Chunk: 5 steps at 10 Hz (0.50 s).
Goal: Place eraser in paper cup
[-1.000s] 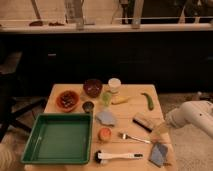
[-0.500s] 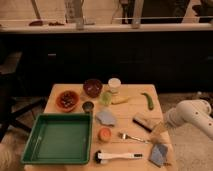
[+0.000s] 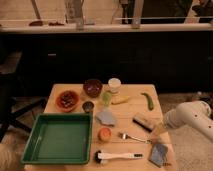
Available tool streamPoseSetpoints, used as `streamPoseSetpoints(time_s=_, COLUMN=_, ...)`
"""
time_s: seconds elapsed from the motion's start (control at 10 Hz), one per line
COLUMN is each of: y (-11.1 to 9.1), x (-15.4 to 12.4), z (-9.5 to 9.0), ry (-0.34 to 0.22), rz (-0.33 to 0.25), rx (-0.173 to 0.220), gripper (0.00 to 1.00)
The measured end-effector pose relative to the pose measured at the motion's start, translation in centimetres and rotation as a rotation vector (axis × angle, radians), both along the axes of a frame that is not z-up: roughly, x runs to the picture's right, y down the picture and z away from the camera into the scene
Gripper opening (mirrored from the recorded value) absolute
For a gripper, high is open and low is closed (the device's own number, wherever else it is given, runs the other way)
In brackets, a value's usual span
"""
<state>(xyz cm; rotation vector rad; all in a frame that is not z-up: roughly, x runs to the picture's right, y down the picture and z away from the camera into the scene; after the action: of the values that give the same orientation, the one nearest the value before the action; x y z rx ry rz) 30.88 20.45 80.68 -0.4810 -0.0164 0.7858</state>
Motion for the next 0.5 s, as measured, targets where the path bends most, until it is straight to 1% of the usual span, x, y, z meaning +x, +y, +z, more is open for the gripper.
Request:
streamPoseSetpoints(time_s=0.1, y=-0.1, x=-0.7, z=0.3, ry=-0.001, rz=-0.006, rx=-0.001, gripper=0.8)
streamPoseSetpoints(time_s=0.5, y=0.3, x=-1.3, z=1.7, ry=0.0, rz=-0.011, rx=-0.015, gripper=0.8)
